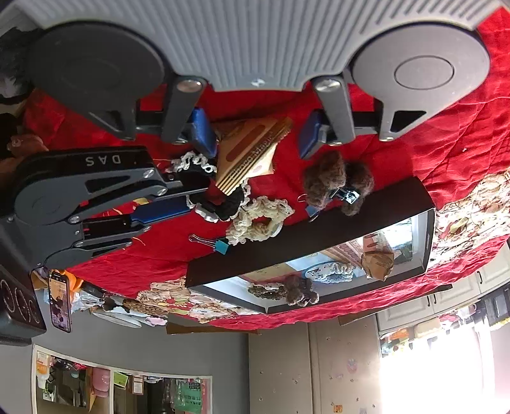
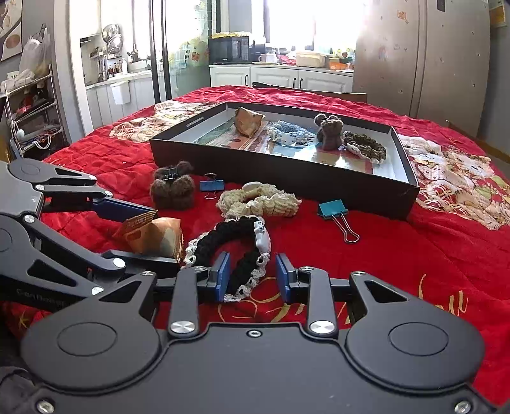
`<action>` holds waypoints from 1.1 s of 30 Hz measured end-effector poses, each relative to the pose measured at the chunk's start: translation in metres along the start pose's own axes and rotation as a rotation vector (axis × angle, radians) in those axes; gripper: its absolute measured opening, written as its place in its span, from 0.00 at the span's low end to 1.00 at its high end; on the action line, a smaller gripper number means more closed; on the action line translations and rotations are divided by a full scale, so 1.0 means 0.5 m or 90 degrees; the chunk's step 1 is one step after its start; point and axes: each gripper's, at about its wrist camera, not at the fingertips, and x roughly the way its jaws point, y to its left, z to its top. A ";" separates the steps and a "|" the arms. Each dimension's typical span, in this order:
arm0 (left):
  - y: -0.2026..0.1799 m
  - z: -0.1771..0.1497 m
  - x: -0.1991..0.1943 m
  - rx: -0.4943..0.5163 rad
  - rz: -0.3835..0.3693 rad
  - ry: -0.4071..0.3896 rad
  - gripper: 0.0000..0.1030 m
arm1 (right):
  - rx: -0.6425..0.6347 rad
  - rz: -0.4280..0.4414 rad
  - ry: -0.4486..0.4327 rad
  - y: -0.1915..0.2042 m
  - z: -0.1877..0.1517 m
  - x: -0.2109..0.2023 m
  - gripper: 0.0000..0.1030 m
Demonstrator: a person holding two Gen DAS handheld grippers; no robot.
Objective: Organize objects
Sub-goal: 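Grasp the tan triangular packet with the left tool while the right grasps the black lace-trimmed scrunchie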
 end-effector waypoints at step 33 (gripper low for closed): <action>-0.004 -0.001 -0.007 0.004 -0.011 0.002 0.40 | -0.031 0.014 -0.019 0.011 -0.002 -0.019 0.13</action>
